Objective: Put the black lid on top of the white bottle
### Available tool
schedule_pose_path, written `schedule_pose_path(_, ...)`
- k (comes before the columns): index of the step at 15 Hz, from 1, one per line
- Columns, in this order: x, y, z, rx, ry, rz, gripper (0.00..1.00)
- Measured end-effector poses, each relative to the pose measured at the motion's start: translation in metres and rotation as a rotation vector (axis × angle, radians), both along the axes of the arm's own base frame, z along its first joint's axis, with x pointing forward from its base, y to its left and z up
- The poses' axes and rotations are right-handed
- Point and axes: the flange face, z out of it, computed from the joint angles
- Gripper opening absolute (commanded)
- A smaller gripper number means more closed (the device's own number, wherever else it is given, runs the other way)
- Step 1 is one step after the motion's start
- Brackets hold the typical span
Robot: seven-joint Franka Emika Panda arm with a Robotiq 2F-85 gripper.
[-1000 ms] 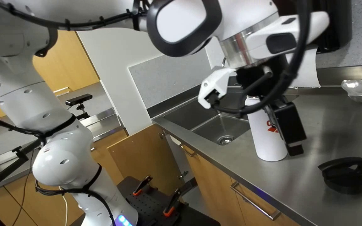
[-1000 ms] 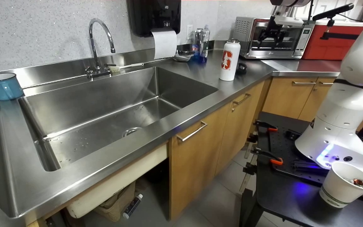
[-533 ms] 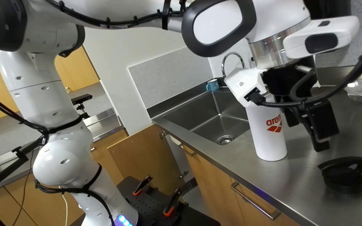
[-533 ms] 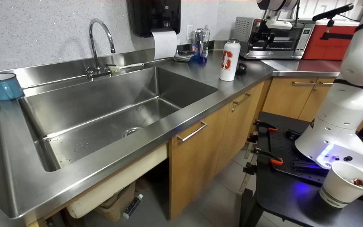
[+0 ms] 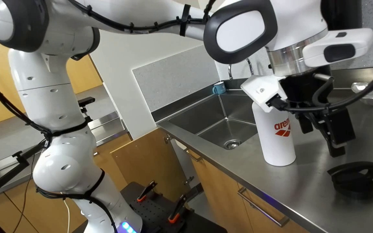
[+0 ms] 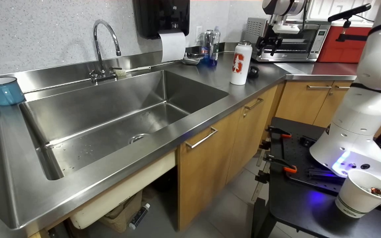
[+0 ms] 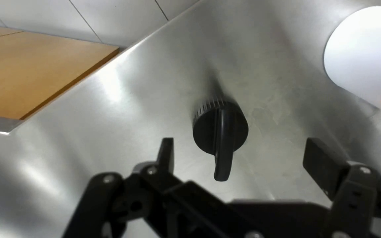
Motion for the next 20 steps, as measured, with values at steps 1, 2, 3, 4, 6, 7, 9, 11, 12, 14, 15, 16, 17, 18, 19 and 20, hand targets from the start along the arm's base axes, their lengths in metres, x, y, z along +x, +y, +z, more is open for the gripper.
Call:
schedule_pose_path(1,0.007,-0.002,-0.006,-0.005,0.006,0.004,1.00)
schedule_pose_path(2,0.013,-0.005,-0.011,-0.011,0.013,0.006,1.00)
schedule_pose_path(3,0.019,-0.008,-0.018,-0.015,0.022,0.001,1.00)
schedule_pose_path(4,0.023,-0.012,-0.024,-0.016,0.031,-0.005,1.00)
schedule_pose_path(6,0.031,-0.019,-0.036,-0.017,0.050,-0.015,1.00)
schedule_pose_path(7,0.033,-0.023,-0.042,-0.017,0.058,-0.017,1.00)
schedule_pose_path(9,0.036,-0.031,-0.052,-0.016,0.069,-0.028,1.00)
schedule_pose_path(11,0.038,-0.038,-0.059,-0.017,0.071,-0.032,1.00)
schedule_pose_path(12,0.038,-0.041,-0.061,-0.018,0.069,-0.033,1.00)
schedule_pose_path(14,0.039,-0.047,-0.066,-0.016,0.065,-0.036,1.00)
schedule_pose_path(15,0.039,-0.049,-0.067,-0.015,0.064,-0.037,1.00)
schedule_pose_path(16,0.040,-0.051,-0.069,-0.013,0.062,-0.037,0.75)
schedule_pose_path(17,0.041,-0.052,-0.071,-0.011,0.062,-0.037,0.72)
schedule_pose_path(18,0.042,-0.052,-0.073,-0.009,0.061,-0.036,0.66)
schedule_pose_path(19,0.043,-0.053,-0.075,-0.007,0.059,-0.035,0.56)
schedule_pose_path(20,0.044,-0.054,-0.076,-0.006,0.058,-0.034,0.49)
